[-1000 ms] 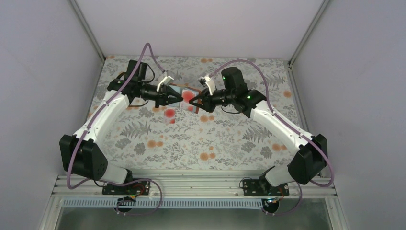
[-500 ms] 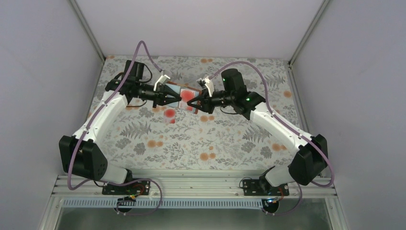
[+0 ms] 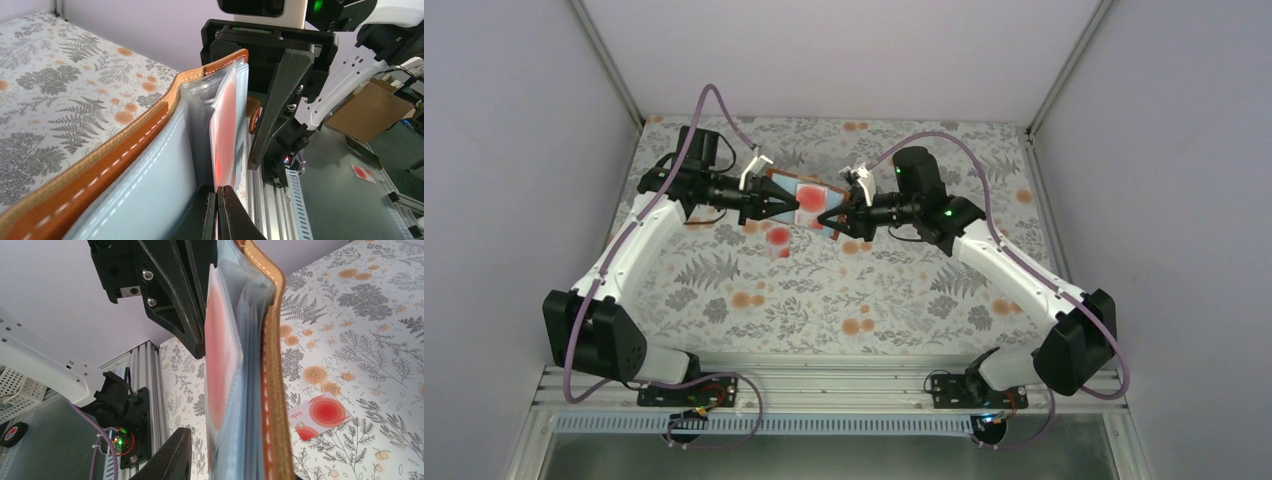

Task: Take the credit cards out of the card holder

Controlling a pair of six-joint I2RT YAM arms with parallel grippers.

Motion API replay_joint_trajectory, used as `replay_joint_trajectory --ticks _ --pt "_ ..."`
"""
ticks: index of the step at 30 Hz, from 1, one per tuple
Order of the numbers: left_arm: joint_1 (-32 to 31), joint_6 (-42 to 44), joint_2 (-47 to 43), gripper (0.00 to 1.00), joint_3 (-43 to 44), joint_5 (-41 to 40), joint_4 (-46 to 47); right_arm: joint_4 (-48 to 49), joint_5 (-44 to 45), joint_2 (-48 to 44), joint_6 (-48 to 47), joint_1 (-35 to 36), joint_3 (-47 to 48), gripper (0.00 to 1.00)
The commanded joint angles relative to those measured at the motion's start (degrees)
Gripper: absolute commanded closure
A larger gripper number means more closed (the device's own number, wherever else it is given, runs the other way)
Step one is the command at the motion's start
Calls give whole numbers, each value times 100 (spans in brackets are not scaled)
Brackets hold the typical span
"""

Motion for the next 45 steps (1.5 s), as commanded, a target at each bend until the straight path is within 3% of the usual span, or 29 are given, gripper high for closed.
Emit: replay_joint_trajectory --ticks 1,5,14,24,28,30,35,45 --pt "66 231 -133 98 -38 86 88 148 -165 -208 -70 -49 -96 76" --pt "78 294 -134 98 -43 79 32 138 -232 -225 -70 -81 -105 90" --pt "114 362 -123 98 -78 -48 -4 35 -271 -275 -120 -181 -130 94" --pt "124 352 -130 98 -99 -273 6 9 -361 -307 -107 -216 -147 89" --pt "124 400 -127 98 -76 -312 -39 7 -348 -313 -109 -220 -158 78" --pt "123 409 -129 98 -79 -347 -40 -5 -328 -318 -114 -224 -156 78" --pt "122 392 -120 97 -100 -376 -28 -6 -370 -304 -115 -227 -156 95" --pt "373 729 -59 98 9 -686 -360 -209 -222 -439 -223 -345 -195 96"
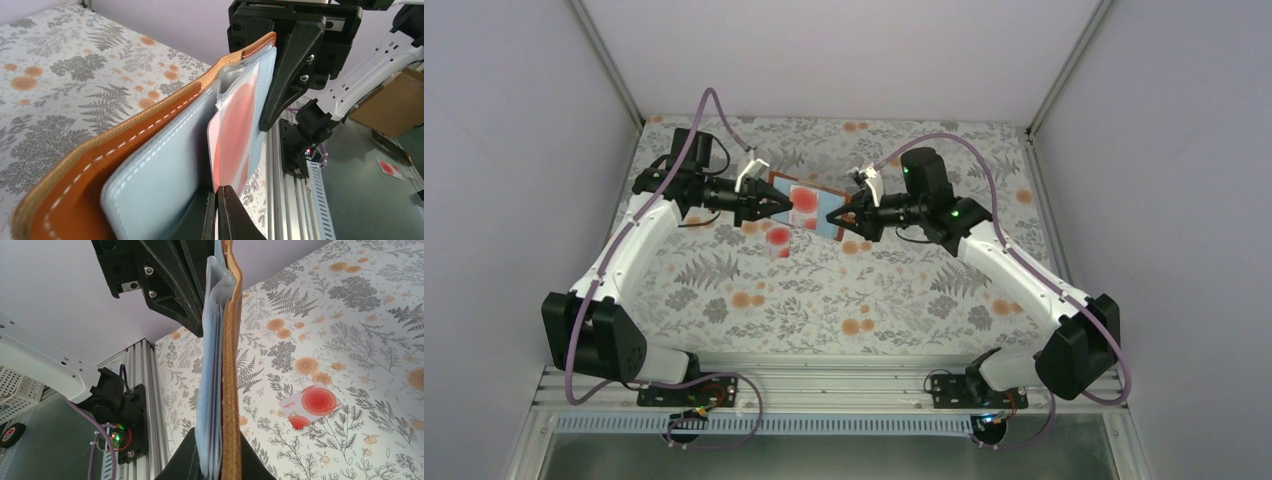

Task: Take the credit cards out of the card holder

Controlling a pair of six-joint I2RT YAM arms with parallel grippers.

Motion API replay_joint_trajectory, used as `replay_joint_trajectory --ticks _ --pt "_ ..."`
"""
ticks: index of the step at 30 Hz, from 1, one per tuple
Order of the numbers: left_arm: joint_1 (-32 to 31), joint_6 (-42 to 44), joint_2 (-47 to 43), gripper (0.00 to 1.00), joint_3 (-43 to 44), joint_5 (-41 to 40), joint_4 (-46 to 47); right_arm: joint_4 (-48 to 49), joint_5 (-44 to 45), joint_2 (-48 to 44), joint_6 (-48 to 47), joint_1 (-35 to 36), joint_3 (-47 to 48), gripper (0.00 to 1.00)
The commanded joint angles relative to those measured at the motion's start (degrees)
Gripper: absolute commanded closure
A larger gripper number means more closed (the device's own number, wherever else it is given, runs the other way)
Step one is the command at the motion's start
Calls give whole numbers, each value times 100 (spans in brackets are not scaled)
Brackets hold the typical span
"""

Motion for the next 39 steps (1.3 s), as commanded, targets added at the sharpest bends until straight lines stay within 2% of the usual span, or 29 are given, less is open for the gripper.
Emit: replay_joint_trajectory --ticks 1,9,13,16,19,21,23,27,35,39 --pt "217 360 16 98 111 -307 -147 -81 -139 -315 -165 -69 -55 96" --pt "157 291 103 98 222 -372 -147 -31 -380 -286 -130 -79 -108 95" --pt "-455 384 -1 98 113 -470 -84 320 -736 -82 84 -22 -42 85" --pt "-517 340 56 98 195 -326 -126 575 -731 -81 179 11 -42 78" --pt "-514 288 91 98 148 -333 -77 620 -711 -154 159 15 -89 75" --pt "-518 292 85 98 116 -338 -85 590 -604 -230 137 10 -146 78" --pt "-500 295 51 98 119 -340 -80 530 -446 -255 120 17 -186 87" --pt "-428 273 30 98 189 -312 -97 417 -374 -222 60 13 -180 95" --pt "-104 264 2 98 143 -223 -65 192 -277 -279 -109 -84 -160 96" --pt "-102 269 -22 98 46 -83 -17 143 -419 -289 -130 -90 -140 90"
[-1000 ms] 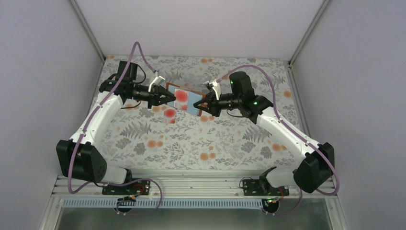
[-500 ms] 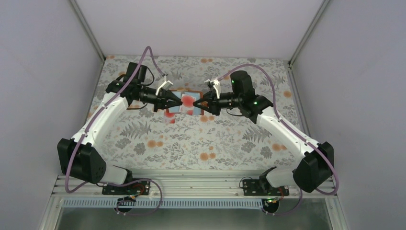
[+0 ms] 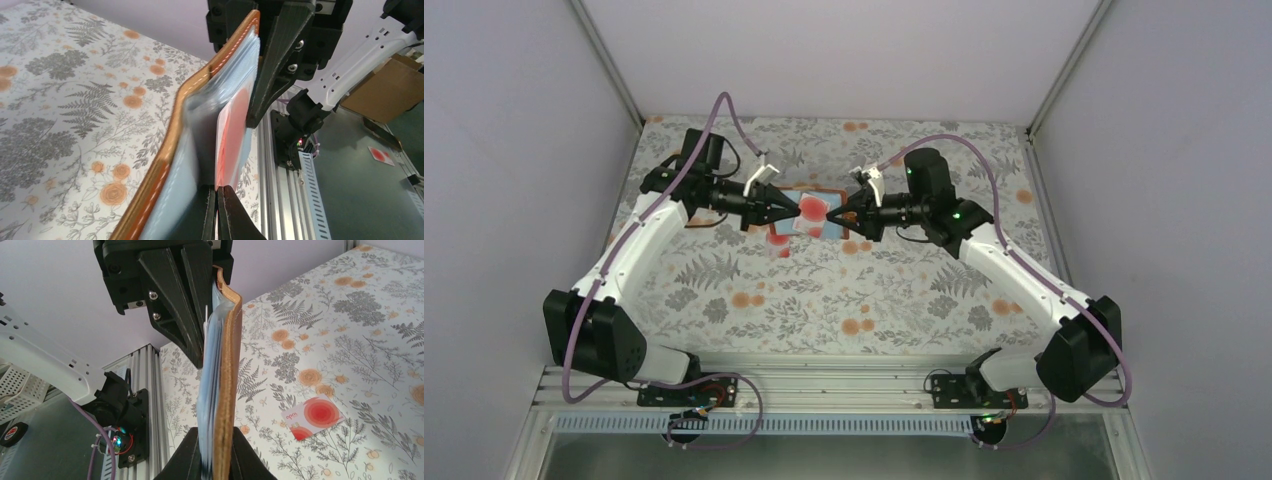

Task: Take the credit cards out of the card holder

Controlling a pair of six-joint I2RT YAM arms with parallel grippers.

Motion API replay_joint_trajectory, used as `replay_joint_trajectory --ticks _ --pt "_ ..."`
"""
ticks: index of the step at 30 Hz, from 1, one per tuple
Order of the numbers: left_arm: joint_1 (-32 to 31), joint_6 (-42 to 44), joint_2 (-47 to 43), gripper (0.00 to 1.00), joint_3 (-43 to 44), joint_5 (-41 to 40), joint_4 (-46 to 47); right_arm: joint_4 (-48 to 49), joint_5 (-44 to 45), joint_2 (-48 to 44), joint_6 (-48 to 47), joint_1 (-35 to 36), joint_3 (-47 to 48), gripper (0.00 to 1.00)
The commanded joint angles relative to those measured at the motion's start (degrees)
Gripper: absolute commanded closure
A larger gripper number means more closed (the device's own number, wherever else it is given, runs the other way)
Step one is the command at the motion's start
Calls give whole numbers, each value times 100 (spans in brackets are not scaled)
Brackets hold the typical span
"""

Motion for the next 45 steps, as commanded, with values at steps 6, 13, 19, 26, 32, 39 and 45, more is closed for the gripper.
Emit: replay_joint_trajectory --ticks 6,13,19,26,32,39,45 --pt "220 41 -62 98 -75 56 219 -217 -273 -247 -137 -52 35 94" --pt "434 62 -66 98 -85 -72 183 -308 185 -288 -94 -122 -1 96" --pt "917 -529 123 98 -251 -628 411 -392 1334 -286 613 -716 -121 96" --pt "1433 -1632 819 98 -919 -1133 1037 -613 1918 -96 960 -1115 -236 96" --pt "1425 -2271 1935 98 -980 -849 1246 -629 1814 135 960 -1115 -251 96" --pt "1345 -2530 2716 98 -937 -943 1371 -616 1719 294 893 -1115 -205 96" --pt "1345 -2782 3052 98 -937 -1006 1488 -552 1590 440 880 -1116 -160 96"
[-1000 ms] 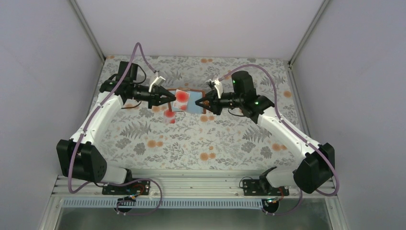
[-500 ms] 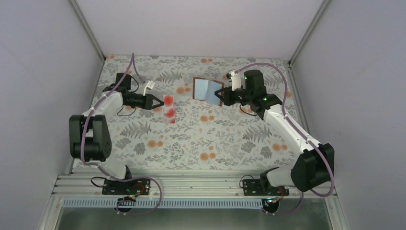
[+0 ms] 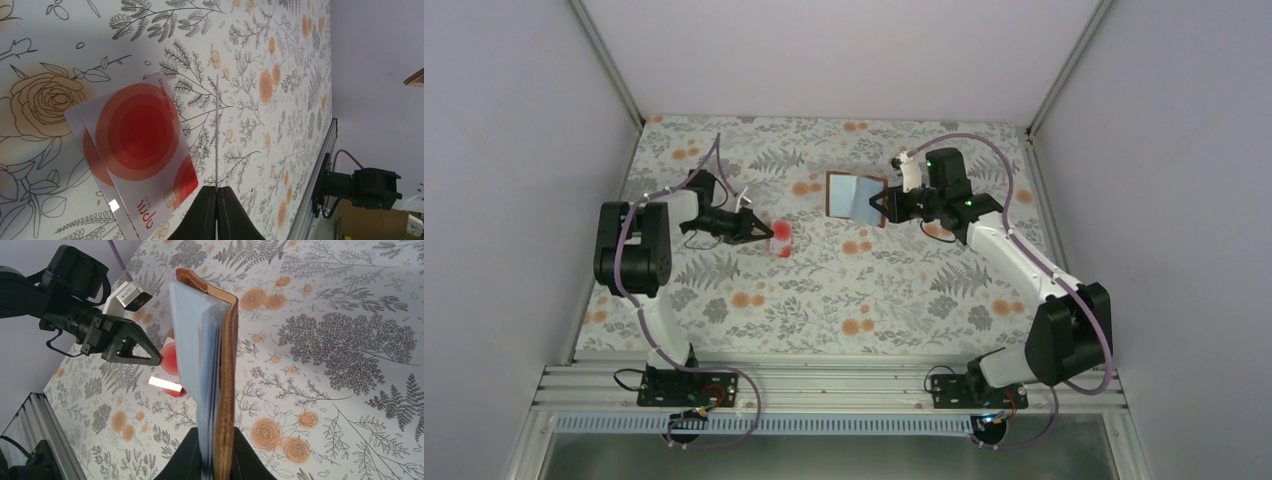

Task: Take the credit cards out of the card holder

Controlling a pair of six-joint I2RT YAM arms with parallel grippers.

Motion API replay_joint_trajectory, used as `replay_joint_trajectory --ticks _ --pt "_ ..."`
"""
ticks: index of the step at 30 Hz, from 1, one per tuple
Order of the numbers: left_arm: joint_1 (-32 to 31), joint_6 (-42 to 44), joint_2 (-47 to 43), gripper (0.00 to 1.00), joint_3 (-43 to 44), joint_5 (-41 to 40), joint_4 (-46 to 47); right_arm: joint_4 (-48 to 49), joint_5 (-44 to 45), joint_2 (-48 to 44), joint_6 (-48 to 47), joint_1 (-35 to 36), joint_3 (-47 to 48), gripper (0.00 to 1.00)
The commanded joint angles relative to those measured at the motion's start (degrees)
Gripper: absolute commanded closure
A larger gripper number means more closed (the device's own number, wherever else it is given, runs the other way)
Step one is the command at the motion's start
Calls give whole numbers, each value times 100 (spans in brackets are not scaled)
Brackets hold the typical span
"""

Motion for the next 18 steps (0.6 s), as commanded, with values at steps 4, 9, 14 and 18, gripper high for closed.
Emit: replay_joint_trajectory --ticks 4,9,14,18 --pt "-14 -329 372 98 172 -6 184 129 -161 80 -75 9 59 96" --pt "-14 -371 468 98 223 -2 212 110 -163 34 -110 8 28 96" --pt "-15 -380 492 98 243 -85 199 107 -212 34 -132 8 41 96" --pt "-16 -375 445 91 253 -274 166 77 -262 43 -162 8 88 96"
